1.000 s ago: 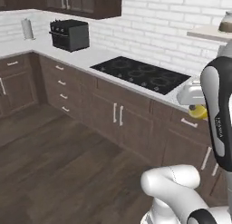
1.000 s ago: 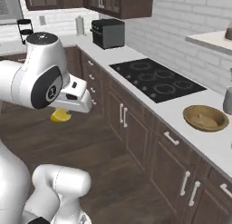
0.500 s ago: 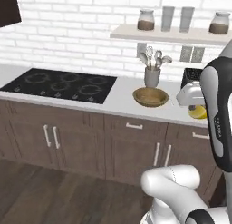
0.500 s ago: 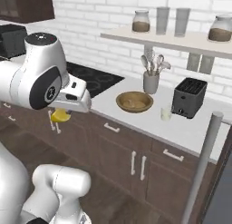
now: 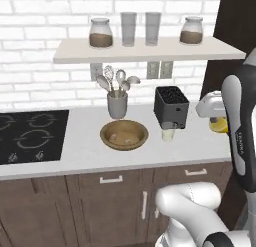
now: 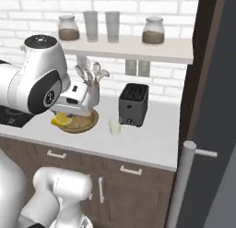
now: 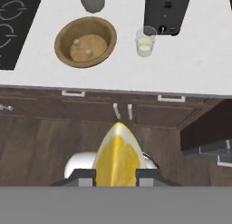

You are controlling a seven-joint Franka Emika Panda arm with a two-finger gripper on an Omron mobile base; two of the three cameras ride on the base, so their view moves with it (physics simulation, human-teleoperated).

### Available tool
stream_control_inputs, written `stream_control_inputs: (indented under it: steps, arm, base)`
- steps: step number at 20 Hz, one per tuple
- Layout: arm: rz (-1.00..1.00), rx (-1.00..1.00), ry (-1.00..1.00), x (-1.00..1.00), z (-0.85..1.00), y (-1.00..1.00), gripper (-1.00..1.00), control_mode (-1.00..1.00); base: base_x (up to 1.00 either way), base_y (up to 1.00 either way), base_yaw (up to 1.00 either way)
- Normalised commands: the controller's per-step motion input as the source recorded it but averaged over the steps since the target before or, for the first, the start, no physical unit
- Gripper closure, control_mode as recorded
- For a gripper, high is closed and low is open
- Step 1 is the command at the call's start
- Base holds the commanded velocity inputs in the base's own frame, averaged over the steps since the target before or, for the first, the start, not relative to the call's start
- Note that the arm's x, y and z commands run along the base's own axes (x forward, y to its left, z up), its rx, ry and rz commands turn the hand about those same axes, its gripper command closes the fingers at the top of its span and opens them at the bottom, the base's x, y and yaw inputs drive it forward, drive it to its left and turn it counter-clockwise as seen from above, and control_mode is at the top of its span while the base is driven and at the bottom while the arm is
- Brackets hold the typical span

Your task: Grab a lemon wedge from the fridge and one ice cube from the ice bowl, and put them in the glass of lemonade.

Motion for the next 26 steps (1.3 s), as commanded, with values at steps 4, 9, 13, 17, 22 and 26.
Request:
stream_control_inputs:
  steps: [4,9,13,17,22,26]
  arm:
    - [0.00,0.00,0.00,0.00,0.00,0.00,1.00,1.00]
    - [0.00,0.00,0.00,0.00,0.00,0.00,1.00,1.00]
    - [0.00,0.00,0.00,0.00,0.00,0.00,1.00,1.00]
    - [0.00,0.00,0.00,0.00,0.00,0.00,1.00,1.00]
    - [0.00,0.00,0.00,0.00,0.00,0.00,1.00,1.00]
    - [0.00,-0.01,0.03,0.00,-0.05,0.05,1.00,-1.00]
  base:
    - [0.87,0.00,-0.23]
    - [0.63,0.19,-0.18]
    - [0.04,0.02,-0.05]
    - [0.00,0.03,0.00]
    - [0.00,0.03,-0.01]
    - [0.00,0.08,0.00]
